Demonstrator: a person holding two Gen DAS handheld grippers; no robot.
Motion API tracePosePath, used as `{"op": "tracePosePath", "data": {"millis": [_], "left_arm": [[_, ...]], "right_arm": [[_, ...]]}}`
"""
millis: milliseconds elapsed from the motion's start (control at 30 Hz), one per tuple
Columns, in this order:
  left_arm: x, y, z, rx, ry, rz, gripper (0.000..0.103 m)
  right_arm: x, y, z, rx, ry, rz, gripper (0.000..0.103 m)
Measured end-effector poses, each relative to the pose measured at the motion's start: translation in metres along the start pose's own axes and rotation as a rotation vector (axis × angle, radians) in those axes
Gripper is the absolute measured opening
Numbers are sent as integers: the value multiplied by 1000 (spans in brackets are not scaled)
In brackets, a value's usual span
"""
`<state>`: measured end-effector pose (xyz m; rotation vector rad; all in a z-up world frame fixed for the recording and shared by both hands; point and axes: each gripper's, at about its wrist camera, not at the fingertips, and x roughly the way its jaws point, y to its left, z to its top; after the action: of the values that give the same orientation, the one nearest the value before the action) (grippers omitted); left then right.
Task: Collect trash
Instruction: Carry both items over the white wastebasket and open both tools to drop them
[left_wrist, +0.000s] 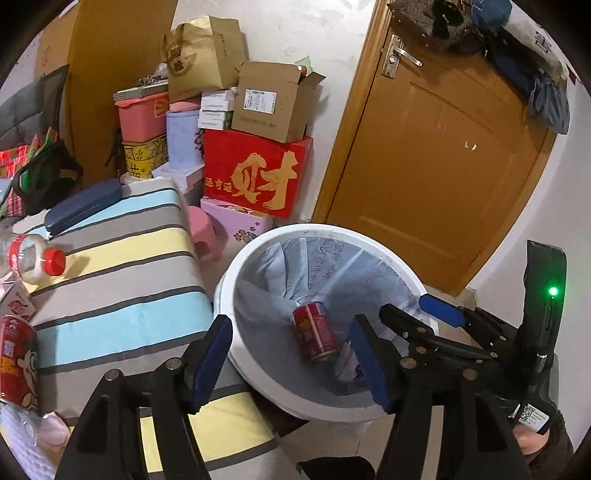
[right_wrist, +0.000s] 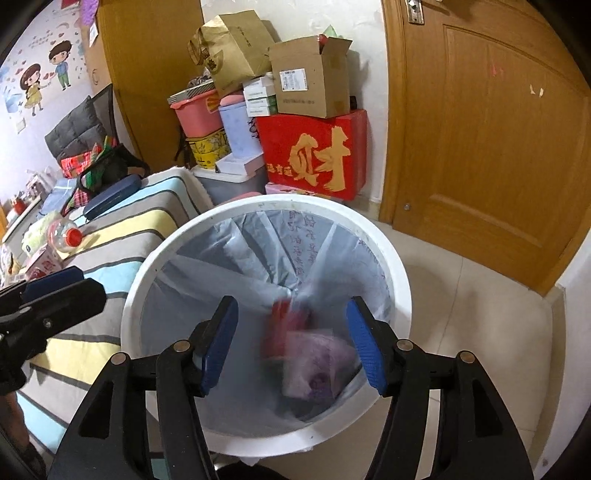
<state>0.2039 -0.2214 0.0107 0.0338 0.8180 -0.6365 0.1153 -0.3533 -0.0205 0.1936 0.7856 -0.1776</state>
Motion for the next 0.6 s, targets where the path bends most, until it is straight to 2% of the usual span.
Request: {"op": "tracePosePath", "data": {"millis": [600], "left_arm": [[-76,36,-19,-48,-103,124,66]], "right_arm": [[-29,34,2,-4,-87,55,63]]}}
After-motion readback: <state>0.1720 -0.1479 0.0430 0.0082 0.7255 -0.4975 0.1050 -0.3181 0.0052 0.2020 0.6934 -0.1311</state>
